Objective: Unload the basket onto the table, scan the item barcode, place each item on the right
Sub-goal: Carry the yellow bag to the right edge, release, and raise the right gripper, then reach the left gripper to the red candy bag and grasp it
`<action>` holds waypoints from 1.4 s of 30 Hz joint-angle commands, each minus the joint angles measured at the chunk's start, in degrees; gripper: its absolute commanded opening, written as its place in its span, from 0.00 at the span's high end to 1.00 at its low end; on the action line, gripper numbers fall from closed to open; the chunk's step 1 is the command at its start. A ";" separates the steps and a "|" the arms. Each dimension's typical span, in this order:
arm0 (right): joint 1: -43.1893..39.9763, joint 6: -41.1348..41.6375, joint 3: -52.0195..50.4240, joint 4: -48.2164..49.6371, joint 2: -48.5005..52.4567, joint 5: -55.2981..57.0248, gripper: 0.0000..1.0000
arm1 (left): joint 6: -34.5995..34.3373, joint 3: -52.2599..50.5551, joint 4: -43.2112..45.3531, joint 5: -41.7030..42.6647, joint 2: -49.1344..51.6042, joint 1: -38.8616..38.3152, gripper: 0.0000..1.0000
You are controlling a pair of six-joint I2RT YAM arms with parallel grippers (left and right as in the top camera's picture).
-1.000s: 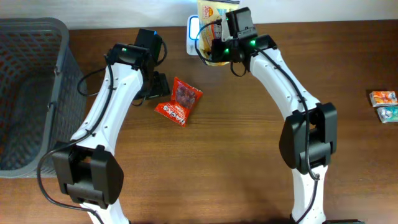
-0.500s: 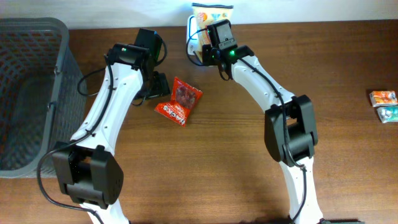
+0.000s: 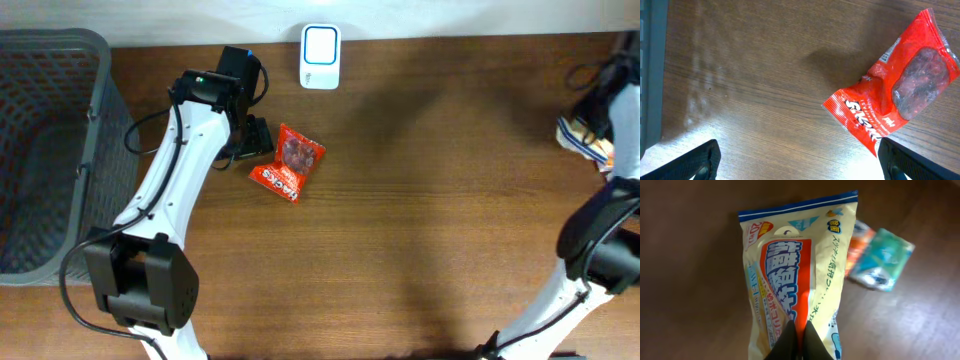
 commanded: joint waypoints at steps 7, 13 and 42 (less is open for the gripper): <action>-3.69 -1.25 -10.51 11.87 0.09 -5.14 0.38 | 0.68 -0.11 0.02 0.20 0.09 0.24 0.01; -3.65 -7.28 -10.34 4.00 -11.06 -39.54 0.15 | 0.68 -0.11 0.02 0.20 0.09 0.24 0.01; 19.93 -23.15 -10.82 -6.62 -11.19 -34.62 0.01 | 3.41 -0.39 3.76 21.75 0.09 -1.29 0.01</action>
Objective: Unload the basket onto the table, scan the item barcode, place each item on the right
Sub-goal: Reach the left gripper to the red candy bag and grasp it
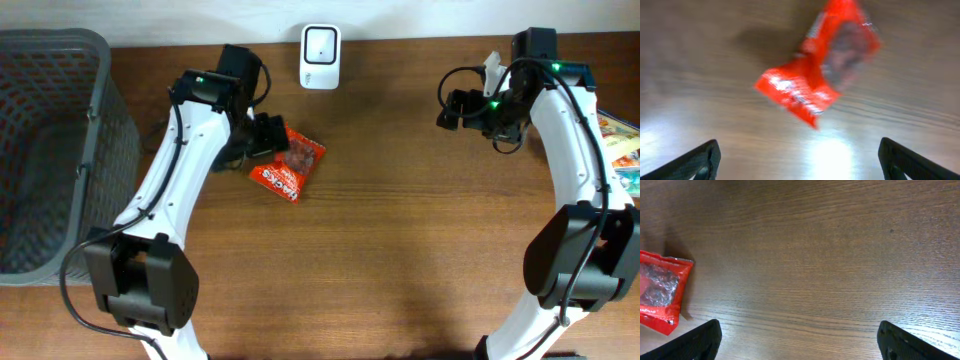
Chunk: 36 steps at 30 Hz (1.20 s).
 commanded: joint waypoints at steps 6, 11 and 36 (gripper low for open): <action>-0.07 0.66 -0.26 0.07 0.09 0.50 0.02 | 5.20 -7.61 13.44 -16.92 1.01 -4.22 0.01; -0.07 0.68 -0.26 0.07 0.09 0.50 0.01 | 15.85 -7.80 21.79 4.92 10.67 -3.78 0.01; -0.07 0.66 -0.26 0.07 0.09 0.50 0.01 | -10.32 13.49 -9.77 -51.67 24.17 -11.32 1.00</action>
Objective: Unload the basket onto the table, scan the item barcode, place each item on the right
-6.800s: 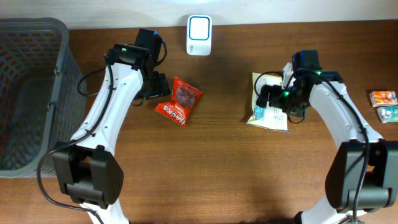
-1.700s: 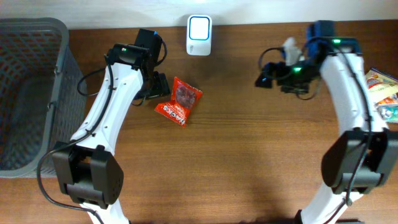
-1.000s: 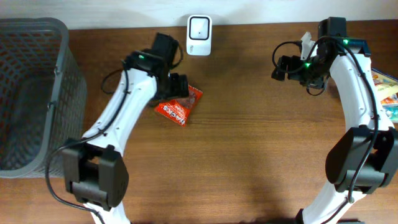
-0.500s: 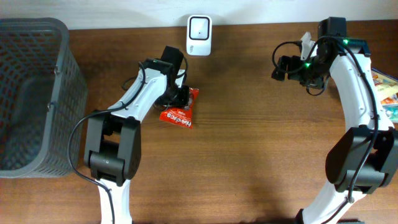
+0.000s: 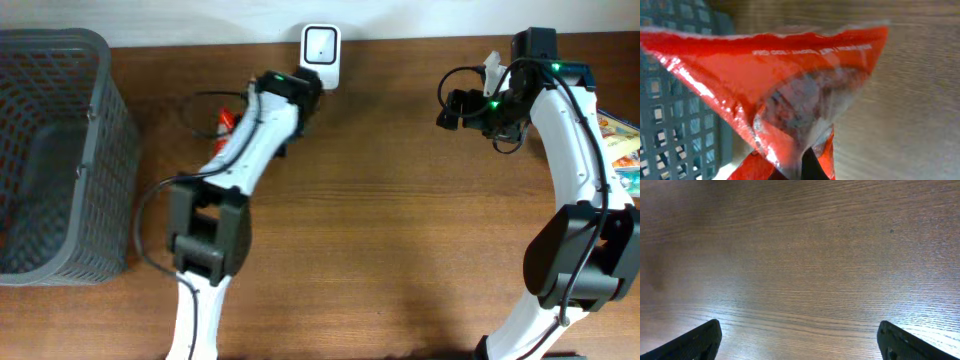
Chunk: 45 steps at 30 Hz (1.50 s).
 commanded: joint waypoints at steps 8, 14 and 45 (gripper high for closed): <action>-0.07 0.61 -0.24 0.00 0.07 0.50 0.02 | -9.18 0.46 -0.96 14.14 6.60 -16.35 0.43; -0.07 0.61 -0.24 0.00 0.07 0.50 0.02 | -7.52 1.07 -1.44 14.40 6.58 -20.98 0.67; -0.07 0.61 -0.24 0.00 0.07 0.50 0.01 | 43.74 -10.47 0.02 73.88 6.58 6.88 0.51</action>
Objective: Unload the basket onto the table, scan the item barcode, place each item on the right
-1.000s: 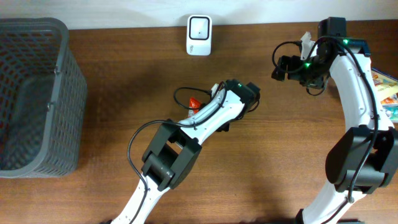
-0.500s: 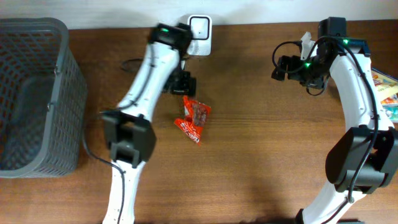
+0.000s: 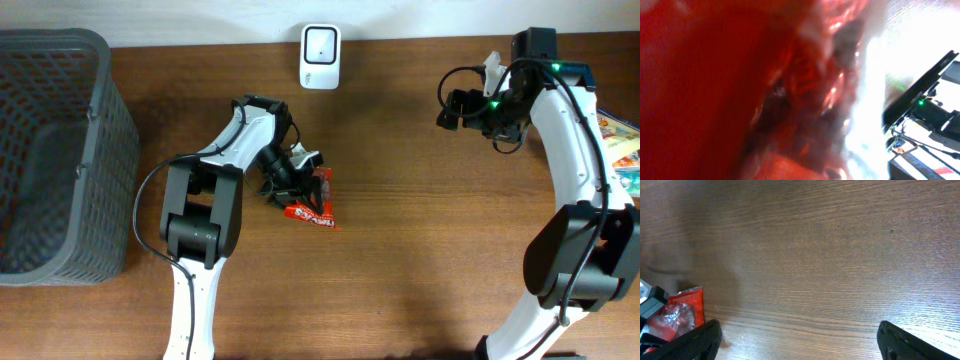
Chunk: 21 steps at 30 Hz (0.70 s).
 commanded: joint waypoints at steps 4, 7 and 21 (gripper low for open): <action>-0.07 0.61 -0.24 0.00 0.07 0.50 0.02 | -6.67 7.87 -6.82 -19.28 0.66 1.33 0.74; -0.07 0.61 -0.24 0.00 0.07 0.50 0.01 | -9.66 20.17 -10.93 -23.71 0.66 1.38 0.81; -0.07 0.63 -0.24 0.00 0.07 0.50 0.02 | -48.09 29.73 -9.03 -65.96 12.22 -15.78 0.86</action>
